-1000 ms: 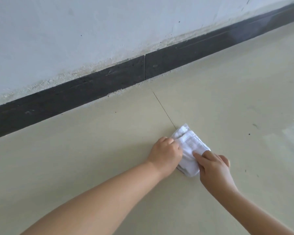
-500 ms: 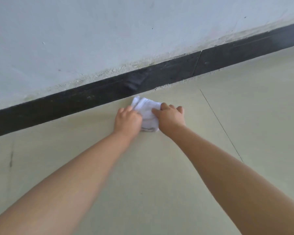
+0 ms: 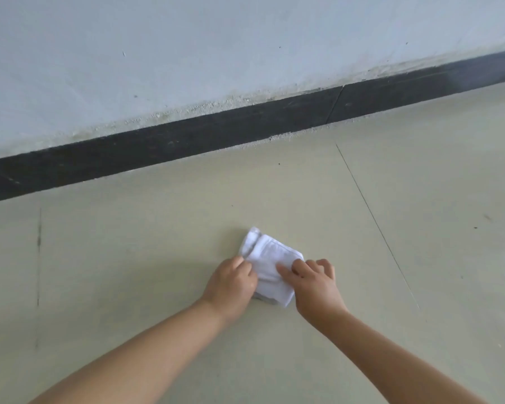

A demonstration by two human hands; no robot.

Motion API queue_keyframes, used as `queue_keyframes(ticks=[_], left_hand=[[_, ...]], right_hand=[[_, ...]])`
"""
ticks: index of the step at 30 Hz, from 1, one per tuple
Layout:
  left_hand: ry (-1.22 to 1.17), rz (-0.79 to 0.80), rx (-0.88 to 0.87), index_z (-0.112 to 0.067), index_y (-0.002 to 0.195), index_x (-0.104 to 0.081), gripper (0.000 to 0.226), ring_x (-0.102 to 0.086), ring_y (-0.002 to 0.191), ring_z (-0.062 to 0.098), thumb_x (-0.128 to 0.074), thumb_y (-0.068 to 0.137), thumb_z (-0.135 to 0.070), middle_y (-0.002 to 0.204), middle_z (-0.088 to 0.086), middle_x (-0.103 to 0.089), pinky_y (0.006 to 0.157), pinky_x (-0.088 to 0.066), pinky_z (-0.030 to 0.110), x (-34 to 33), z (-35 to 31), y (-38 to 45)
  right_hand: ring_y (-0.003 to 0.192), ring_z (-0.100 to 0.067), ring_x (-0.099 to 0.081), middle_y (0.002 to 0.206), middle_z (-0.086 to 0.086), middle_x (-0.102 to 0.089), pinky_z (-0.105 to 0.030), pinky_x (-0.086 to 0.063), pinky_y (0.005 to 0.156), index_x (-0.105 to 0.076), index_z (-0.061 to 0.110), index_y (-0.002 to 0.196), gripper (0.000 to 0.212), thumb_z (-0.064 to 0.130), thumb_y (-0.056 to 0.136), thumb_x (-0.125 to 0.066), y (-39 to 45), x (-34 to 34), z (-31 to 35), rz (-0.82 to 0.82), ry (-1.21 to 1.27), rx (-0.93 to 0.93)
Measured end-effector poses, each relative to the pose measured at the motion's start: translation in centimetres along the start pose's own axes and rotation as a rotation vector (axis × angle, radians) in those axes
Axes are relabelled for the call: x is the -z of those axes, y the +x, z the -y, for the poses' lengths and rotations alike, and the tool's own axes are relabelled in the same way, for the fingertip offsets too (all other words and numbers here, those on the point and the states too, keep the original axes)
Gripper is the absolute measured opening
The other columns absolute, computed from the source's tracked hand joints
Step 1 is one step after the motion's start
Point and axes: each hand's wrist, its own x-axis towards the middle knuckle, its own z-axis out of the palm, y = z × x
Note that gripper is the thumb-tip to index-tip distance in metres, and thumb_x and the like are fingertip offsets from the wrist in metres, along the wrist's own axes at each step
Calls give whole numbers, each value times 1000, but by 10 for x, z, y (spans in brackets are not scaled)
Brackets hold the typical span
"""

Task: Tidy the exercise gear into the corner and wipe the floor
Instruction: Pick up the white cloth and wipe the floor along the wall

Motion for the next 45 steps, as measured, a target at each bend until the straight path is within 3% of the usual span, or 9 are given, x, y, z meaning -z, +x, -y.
queue_keyframes(ticks=[4, 7, 16, 19, 22, 26, 31, 40, 45], left_hand=[[-47, 117, -112, -10, 37, -66, 23, -65, 47, 13, -52, 56, -11, 43, -1, -62, 44, -46, 12, 13, -75, 31], [-51, 319, -195, 2, 109, -67, 27, -55, 118, 28, -50, 88, 1, 117, 14, -65, 95, -45, 31, 17, -114, 46], [129, 570, -322, -1, 132, -51, 38, -40, 134, 30, -34, 98, 0, 138, 13, -49, 102, -41, 37, 26, -146, 30], [173, 523, -310, 2, 113, -65, 26, -62, 113, 27, -55, 90, -4, 119, 16, -64, 87, -52, 31, 24, -158, 44], [156, 330, -281, -10, 30, -62, 39, -60, 30, 13, -91, 4, -17, 35, 3, -59, 27, -37, 11, 22, -188, 67], [106, 463, -17, -1, 108, -68, 24, -64, 109, 25, -57, 88, -6, 113, 15, -67, 84, -53, 30, 29, -240, 135], [117, 410, 153, -5, 126, -56, 36, -38, 132, 27, -37, 96, -2, 134, 10, -51, 97, -42, 34, 26, -281, 208], [163, 351, 1, -13, 25, -58, 11, -59, 38, 14, -68, 26, -17, 35, 3, -54, 40, -39, 8, 13, -366, 201], [91, 799, 197, -3, 118, -61, 33, -49, 123, 29, -42, 92, 0, 125, 11, -60, 100, -39, 30, 22, -384, 190]], right_hand=[[59, -24, -63, 65, 0, -58, -30, -30, 86, -73, 16, 97, 60, -14, 50, -50, -65, 18, -36, 116, 5, -285], [86, -23, -41, 86, 2, -43, -31, -21, 109, -56, 20, 121, 53, -9, 81, -39, -98, 32, -33, 263, 34, -488], [41, -12, -55, 45, 7, -25, -26, -57, 69, -58, 21, 45, 34, -2, 20, -65, -139, 31, -42, 203, -157, -312], [34, -12, -50, 36, 6, -47, -18, -48, 67, -53, 20, 36, 21, 2, 26, -50, -129, 34, -86, 177, -264, -87], [80, -23, -63, 83, -6, -67, -30, -40, 95, -69, 7, 79, 25, -7, 59, -62, -110, 58, -137, 311, -267, 47], [112, -29, -51, 117, -13, -57, -35, -24, 105, -58, 2, 111, 34, -10, 85, -39, -96, 70, -220, 303, -262, 5], [109, -27, -52, 115, -9, -57, -32, -27, 100, -59, 6, 108, 34, -8, 82, -43, -82, 78, -299, 222, -129, -87], [36, -18, -48, 45, 5, -51, -29, -48, 70, -64, 10, 48, 32, -7, 33, -42, -184, 37, -347, -43, -71, 95], [35, -17, -46, 43, 4, -49, -31, -28, 72, -56, 16, 39, 48, -2, 53, -14, -202, 25, -316, -65, 44, 200]])
